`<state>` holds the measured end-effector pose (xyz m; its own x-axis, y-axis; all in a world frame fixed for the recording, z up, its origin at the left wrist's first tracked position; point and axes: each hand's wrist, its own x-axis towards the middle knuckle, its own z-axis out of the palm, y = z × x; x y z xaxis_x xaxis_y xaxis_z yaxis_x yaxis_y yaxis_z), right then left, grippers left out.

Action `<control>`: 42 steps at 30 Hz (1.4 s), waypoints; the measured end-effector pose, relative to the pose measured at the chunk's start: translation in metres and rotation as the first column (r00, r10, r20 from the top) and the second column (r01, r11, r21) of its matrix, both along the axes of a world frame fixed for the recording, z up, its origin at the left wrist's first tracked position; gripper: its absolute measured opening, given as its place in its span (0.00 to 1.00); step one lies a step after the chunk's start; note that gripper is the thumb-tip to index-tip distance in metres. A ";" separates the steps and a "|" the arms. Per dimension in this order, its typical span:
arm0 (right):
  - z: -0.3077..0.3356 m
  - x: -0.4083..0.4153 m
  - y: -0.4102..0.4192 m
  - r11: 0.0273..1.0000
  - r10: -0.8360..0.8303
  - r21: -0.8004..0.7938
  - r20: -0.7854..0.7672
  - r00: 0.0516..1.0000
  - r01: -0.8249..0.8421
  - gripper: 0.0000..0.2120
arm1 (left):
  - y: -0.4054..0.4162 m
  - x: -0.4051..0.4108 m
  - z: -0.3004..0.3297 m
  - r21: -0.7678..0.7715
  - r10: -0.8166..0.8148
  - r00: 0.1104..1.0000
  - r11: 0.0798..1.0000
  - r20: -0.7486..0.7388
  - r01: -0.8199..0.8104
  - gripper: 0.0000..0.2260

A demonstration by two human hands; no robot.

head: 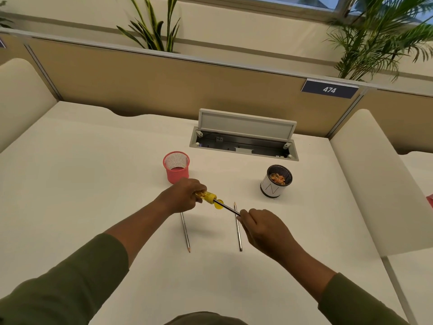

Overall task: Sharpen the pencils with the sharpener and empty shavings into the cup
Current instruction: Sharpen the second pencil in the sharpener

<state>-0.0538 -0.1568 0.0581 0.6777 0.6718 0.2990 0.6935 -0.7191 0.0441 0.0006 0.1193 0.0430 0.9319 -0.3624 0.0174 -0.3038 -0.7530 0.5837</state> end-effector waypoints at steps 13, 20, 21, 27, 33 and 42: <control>0.029 -0.005 0.028 0.255 0.360 -0.043 -0.923 -0.136 0.966 0.14 | -0.006 -0.002 -0.002 0.028 -0.039 0.995 0.999 0.089 0.036 0.14; 0.012 -0.004 0.010 0.948 -0.181 0.188 -0.353 0.918 0.259 0.08 | -0.001 0.002 0.000 -0.002 -0.023 0.999 1.000 0.022 0.023 0.12; 0.008 -0.002 0.005 0.983 -0.120 0.110 -0.218 0.969 0.146 0.09 | -0.001 0.002 0.001 -0.002 -0.025 1.000 1.000 0.016 0.025 0.11; -0.003 -0.001 0.007 0.975 -0.120 0.176 -0.096 0.988 0.136 0.14 | -0.002 0.002 0.002 -0.052 0.005 1.000 0.999 0.019 -0.004 0.13; 0.024 -0.003 0.038 0.373 0.119 0.113 -0.990 0.073 0.921 0.17 | 0.000 -0.005 -0.007 -0.063 0.031 0.988 0.998 0.153 -0.021 0.12; 0.034 -0.003 0.032 0.530 0.016 0.111 -0.992 0.121 0.840 0.17 | 0.001 -0.002 -0.005 -0.071 0.022 0.987 0.997 0.157 -0.011 0.12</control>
